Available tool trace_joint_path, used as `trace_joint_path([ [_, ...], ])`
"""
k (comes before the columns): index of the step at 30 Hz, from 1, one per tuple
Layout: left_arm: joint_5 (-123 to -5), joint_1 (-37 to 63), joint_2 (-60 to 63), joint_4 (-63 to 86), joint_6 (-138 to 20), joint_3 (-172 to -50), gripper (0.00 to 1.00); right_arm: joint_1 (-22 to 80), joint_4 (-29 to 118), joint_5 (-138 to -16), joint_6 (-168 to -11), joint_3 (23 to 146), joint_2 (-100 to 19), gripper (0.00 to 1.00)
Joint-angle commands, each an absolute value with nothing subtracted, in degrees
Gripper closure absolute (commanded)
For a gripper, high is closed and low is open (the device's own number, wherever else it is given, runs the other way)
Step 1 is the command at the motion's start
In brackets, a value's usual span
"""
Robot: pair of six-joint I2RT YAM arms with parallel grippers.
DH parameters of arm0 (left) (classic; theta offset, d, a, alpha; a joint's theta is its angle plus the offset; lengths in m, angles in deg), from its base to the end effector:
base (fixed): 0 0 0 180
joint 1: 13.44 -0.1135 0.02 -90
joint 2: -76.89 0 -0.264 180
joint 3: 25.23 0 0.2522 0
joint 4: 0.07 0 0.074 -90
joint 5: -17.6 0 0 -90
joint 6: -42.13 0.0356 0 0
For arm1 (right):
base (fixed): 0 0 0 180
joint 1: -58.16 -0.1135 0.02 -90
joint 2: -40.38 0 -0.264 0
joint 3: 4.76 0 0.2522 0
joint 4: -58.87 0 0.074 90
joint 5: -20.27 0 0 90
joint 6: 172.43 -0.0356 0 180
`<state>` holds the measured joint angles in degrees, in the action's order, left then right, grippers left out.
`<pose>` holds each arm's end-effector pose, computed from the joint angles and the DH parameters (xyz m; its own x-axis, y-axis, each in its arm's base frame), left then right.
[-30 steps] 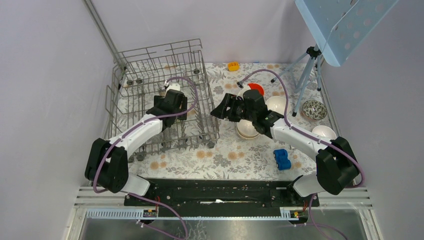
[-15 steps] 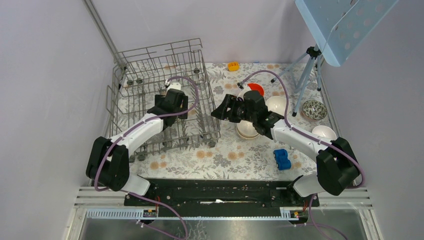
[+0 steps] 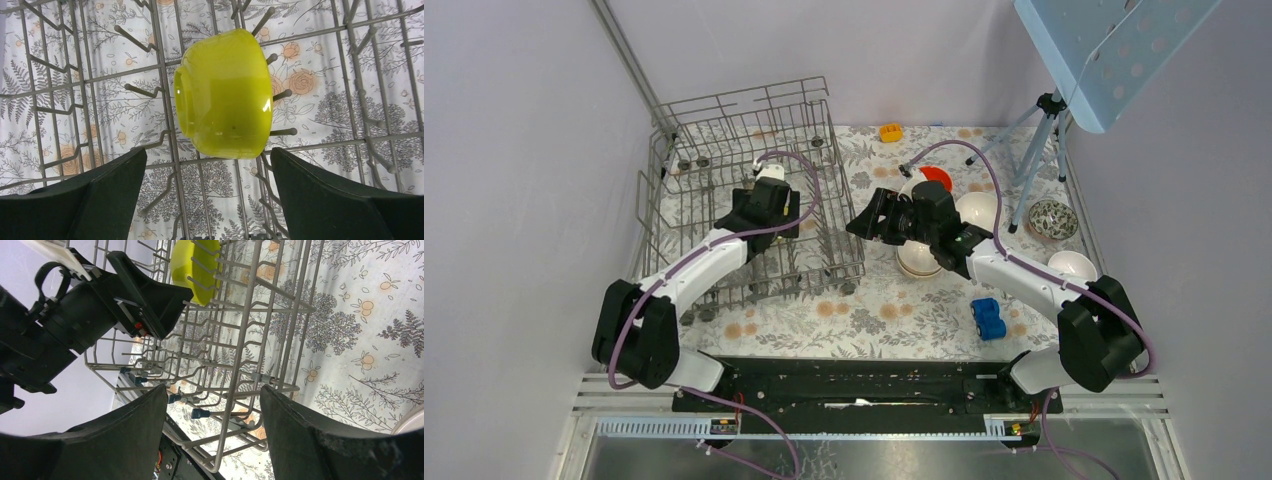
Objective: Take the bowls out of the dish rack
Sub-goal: Pick up the bowl from the dish rack.
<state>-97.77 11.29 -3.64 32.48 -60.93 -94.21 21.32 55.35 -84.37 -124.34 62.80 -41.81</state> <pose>0.2788 -0.1116 0.2495 -0.6380 0.0691 -0.7669 -0.0469 0.9906 0.1282 0.2597 0.2058 0.2776 -0.7014 0.2820 -0.6546 -0.4082 0.5938 0.6933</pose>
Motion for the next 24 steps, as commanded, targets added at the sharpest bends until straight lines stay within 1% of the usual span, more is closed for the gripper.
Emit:
trace_joint_path([
  [1, -94.99, 11.37, -6.21, 31.1, -60.64, -94.62, 0.01, 21.07, 58.57, -85.47, -124.41, 62.72, -40.48, 0.25],
  [10, -95.15, 10.91, -10.3, 30.03, -60.39, -96.96, 0.01, 21.07, 58.6, -85.68, -124.34, 62.62, -40.46, 0.25],
  [12, -95.79, 10.66, -10.95, 29.35, -60.06, -96.92, 0.03, 21.04, 58.73, -85.77, -124.39, 62.53, -40.47, 0.25],
  [18, -95.87, 9.42, -11.62, 27.48, -59.31, -96.02, 0.15, 21.06, 59.16, -86.23, -124.32, 62.2, -40.18, 0.25],
  [24, -95.33, 9.24, -11.97, 26.84, -58.75, -96.03, 0.21, 21.07, 59.26, -86.36, -124.28, 62.12, -40.08, 0.25],
])
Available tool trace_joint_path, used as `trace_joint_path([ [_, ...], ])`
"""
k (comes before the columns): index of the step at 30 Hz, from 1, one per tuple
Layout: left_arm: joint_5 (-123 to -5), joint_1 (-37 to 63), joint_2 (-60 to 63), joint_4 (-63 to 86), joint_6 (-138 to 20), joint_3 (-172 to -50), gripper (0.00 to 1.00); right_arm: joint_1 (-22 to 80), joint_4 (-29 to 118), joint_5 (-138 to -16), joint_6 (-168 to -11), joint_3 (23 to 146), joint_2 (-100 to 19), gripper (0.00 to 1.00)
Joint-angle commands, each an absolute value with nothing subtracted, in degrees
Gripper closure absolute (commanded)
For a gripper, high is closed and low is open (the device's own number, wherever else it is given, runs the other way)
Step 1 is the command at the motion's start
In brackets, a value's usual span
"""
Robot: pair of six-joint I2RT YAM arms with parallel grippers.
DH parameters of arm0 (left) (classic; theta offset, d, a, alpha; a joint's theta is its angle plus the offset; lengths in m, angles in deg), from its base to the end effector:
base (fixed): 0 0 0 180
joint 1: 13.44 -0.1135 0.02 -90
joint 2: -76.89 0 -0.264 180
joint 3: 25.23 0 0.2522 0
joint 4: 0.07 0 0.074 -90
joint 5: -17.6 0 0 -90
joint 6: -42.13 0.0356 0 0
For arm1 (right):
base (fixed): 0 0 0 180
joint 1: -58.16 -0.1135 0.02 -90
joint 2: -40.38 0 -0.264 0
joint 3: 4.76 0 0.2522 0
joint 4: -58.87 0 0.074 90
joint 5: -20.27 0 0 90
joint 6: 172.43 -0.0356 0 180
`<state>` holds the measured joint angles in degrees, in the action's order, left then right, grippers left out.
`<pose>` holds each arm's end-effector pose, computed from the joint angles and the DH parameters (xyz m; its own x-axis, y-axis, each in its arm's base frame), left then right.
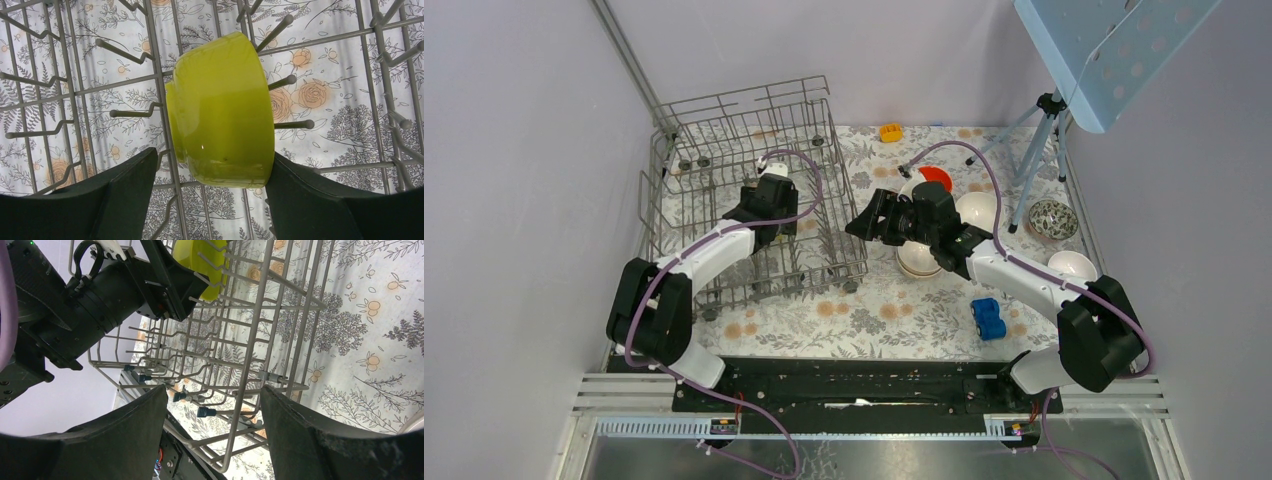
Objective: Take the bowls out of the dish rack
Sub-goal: Pick up the bowl from the dish rack.
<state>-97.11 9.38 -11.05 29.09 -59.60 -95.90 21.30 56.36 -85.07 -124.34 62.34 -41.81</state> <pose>0.3050 -0.1122 0.2254 -0.6715 0.0822 -0.7364 -0.0508 0.9864 0.1564 0.2591 0.2060 0.2766 -0.7012 0.2794 -0.6559 -0.4191 0.5828 0.6962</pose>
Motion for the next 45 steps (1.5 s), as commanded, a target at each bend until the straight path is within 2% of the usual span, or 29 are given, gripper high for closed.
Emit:
trace_joint_path([
  [1, -95.2, 9.23, -11.9, 26.73, -58.77, -95.95, 0.22, 21.03, 59.26, -86.36, -124.29, 62.09, -40.05, 0.25],
  [14, -94.31, 9.14, -11.61, 25.41, -58.85, -95.25, 0.41, 21.07, 58.8, -86.09, -124.09, 61.91, -39.59, 0.25],
  [20, -96.02, 9.14, -9.92, 25.21, -58.85, -94.73, 0.62, 21.03, 58.83, -86.27, -124.16, 61.91, -39.6, 0.26],
  [34, -98.96, 9.31, -2.24, 25.35, -58.94, -95.0, 0.99, 21.03, 58.14, -85.95, -124.38, 62.24, -39.24, 0.26],
  [45, -98.42, 10.57, 3.76, 28.1, -59.78, -97.91, 1.0, 21.07, 55.92, -86.19, -123.8, 63.87, -38.78, 0.26],
])
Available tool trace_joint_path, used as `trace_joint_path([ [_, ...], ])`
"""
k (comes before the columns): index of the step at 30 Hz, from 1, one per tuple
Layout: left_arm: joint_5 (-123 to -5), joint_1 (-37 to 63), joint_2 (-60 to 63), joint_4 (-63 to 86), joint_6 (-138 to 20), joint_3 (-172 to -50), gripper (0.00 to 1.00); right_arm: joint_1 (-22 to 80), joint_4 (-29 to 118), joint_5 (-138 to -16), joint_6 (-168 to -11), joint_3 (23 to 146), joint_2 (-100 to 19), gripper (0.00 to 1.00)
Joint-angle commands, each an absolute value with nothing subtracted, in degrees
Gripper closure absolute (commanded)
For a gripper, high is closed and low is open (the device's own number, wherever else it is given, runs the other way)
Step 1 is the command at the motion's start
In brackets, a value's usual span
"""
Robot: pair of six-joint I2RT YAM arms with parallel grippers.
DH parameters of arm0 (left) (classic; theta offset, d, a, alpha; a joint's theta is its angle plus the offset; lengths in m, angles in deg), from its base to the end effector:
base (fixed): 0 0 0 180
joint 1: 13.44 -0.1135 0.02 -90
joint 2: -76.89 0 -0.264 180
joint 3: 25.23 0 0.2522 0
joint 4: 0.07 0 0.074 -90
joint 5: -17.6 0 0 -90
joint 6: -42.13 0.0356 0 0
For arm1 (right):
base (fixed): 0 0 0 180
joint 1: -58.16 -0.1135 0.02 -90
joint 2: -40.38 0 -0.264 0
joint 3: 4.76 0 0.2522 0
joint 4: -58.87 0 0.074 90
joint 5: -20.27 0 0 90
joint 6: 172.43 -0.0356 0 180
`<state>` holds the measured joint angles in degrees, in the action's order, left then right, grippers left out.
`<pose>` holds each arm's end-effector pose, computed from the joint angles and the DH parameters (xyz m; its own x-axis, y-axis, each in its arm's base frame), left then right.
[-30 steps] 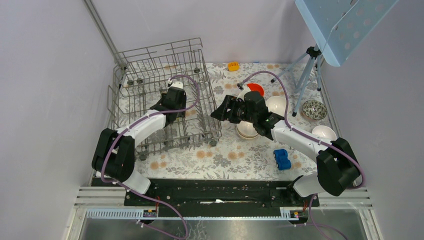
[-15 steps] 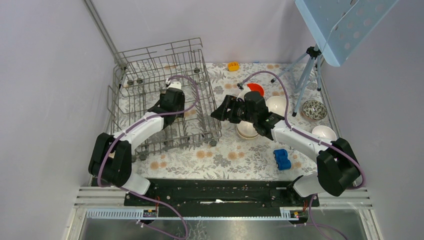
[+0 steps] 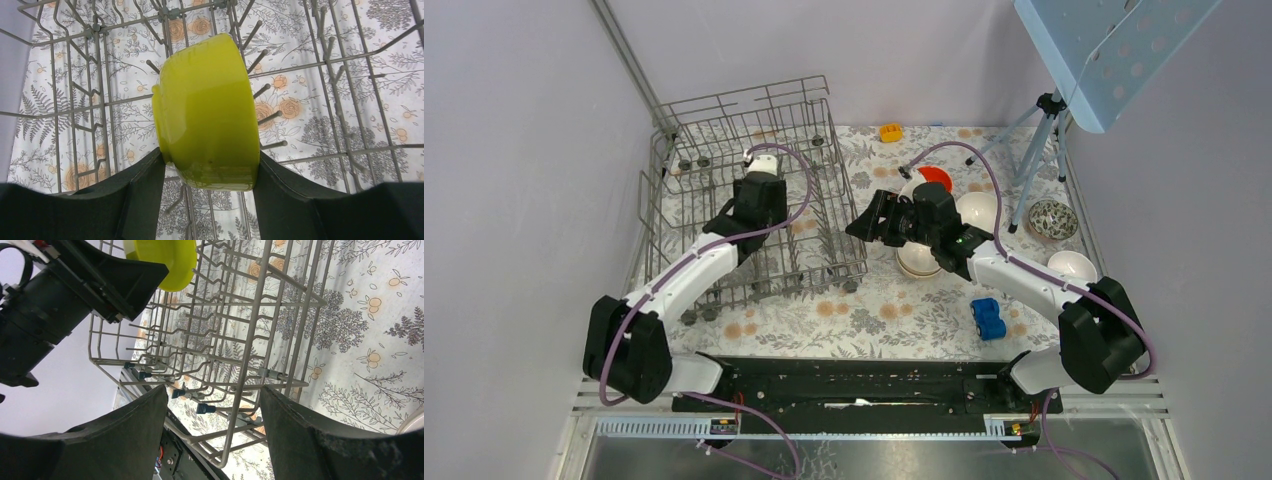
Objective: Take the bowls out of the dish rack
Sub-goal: Pick up the bowl from the dish rack, then place the bowl at the center of the board.
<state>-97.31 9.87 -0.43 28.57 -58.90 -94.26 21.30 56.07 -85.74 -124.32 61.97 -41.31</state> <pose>0.2783 -0.1036 0.2708 -0.5511 0.0485 -0.8330 -0.0568 0.9938 0.0955 0.2570 0.2049 0.2766 -0.7070 0.2721 -0.6528 -0.4227 0.5774 0.6985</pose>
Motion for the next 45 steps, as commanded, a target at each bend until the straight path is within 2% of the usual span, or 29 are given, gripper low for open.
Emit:
trace_joint_path([
  [1, -98.42, 10.77, 4.52, 28.48, -60.0, -98.34, 1.0, 21.07, 55.57, -86.23, -123.68, 63.99, -38.62, 0.26],
  [11, -93.75, 11.62, 16.17, 33.6, -64.74, -103.07, 1.0, 21.07, 48.64, -86.93, -123.16, 68.13, -36.62, 0.24],
  [21, -77.21, 11.65, 30.83, 33.33, -72.51, -102.33, 1.0, 21.07, 45.49, -89.9, -121.66, 66.26, -25.66, 0.23],
  [31, -58.36, 11.6, 45.19, 24.1, -87.93, -90.08, 1.0, 20.99, 34.75, -86.55, -113.95, 63.32, -9.59, 0.23],
  [36, -50.13, 11.59, 51.91, 15.2, -97.67, -80.17, 1.0, 20.95, 24.62, -87.38, -109.58, 69.31, -10.29, 0.24],
  [45, -45.75, 11.65, 61.78, 6.14, -106.97, -68.29, 1.0, 16.0, 21.44, -85.43, -109.7, 77.76, -15.36, 0.24],
])
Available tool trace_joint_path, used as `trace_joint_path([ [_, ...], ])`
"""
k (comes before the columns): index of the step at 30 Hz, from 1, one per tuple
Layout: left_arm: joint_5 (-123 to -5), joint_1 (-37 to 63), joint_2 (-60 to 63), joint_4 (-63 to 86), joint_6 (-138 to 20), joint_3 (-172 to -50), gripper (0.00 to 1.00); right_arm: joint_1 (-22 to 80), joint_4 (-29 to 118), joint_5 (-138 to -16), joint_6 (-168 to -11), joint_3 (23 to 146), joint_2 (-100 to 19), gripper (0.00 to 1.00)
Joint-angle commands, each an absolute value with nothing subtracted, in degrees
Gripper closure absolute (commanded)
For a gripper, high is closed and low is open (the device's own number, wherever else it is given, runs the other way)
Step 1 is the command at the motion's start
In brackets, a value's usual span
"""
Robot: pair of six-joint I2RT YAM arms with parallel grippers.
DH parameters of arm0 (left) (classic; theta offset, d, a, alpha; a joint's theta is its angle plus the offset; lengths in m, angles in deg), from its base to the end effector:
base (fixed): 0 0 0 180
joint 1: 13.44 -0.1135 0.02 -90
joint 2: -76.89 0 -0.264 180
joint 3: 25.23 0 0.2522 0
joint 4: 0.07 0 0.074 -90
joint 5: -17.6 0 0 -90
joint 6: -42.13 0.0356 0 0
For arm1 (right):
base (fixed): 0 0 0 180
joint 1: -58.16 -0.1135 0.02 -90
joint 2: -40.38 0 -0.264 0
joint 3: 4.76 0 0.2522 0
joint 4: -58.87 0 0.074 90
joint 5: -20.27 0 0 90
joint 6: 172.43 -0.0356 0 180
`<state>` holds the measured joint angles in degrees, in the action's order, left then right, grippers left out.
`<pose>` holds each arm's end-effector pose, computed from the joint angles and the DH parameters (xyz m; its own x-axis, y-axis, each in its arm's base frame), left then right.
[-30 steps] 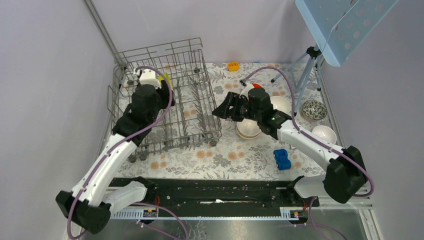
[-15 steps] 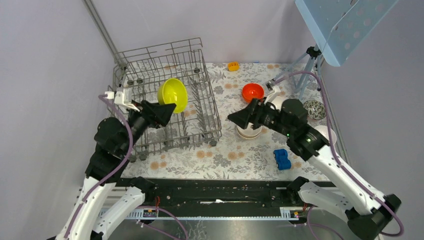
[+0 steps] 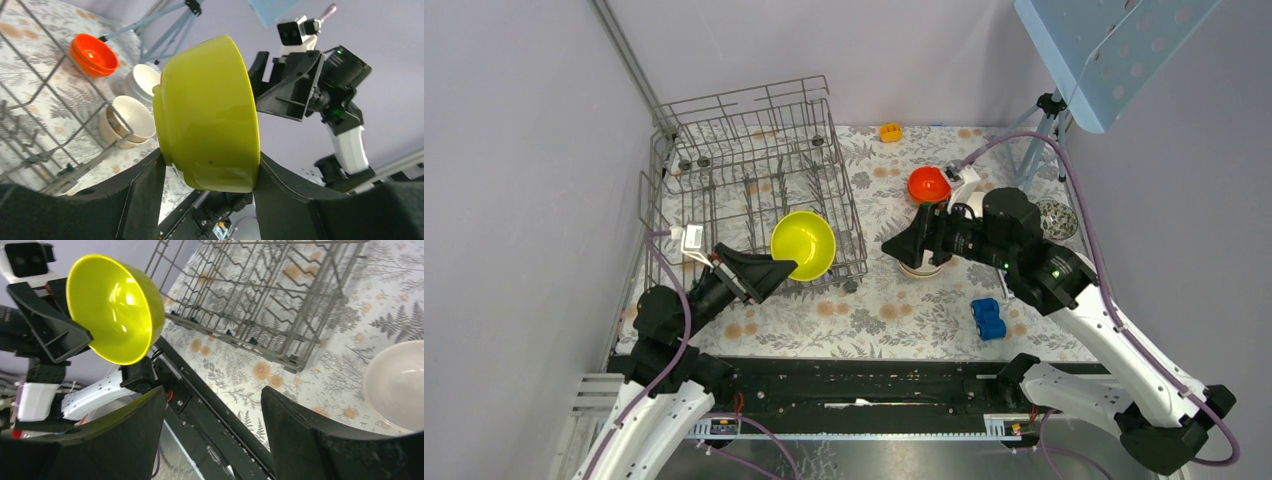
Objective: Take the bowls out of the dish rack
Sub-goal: Place the bowl at the center of the board.
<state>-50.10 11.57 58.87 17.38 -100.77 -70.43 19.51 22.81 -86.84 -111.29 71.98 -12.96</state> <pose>0.0837 -0.0540 0.3284 -0.4899 -0.5857 -0.6457 0.5626 0.3534 -0.7474 0.1491 0.1326 0.4018 -0.5462 0.1539 -0.8234 -0.6365 0.5628 0.5274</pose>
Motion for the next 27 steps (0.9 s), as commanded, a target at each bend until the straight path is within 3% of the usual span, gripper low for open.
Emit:
trace_joint_path([
  [1, -45.49, 11.57, 62.52, 5.86, -107.69, -67.47, 1.0, 14.6, 20.89, -84.7, -109.57, 79.3, -16.62, 0.24],
  [6, -45.06, 11.63, 65.49, 5.75, -109.16, -65.67, 1.0, 4.81, 14.14, -77.89, -106.59, 89.88, -26.14, 0.25],
  [16, -44.62, 11.6, 66.52, 8.06, -110.41, -66.41, 1.0, -1.94, 13.04, -67.68, -103.46, 99.09, -33.25, 0.28],
  [27, -44.54, 11.6, 67.46, 8.29, -111.41, -66.24, 1.0, -3.35, 8.9, -66.62, -101.83, 106.47, -40.48, 0.44],
])
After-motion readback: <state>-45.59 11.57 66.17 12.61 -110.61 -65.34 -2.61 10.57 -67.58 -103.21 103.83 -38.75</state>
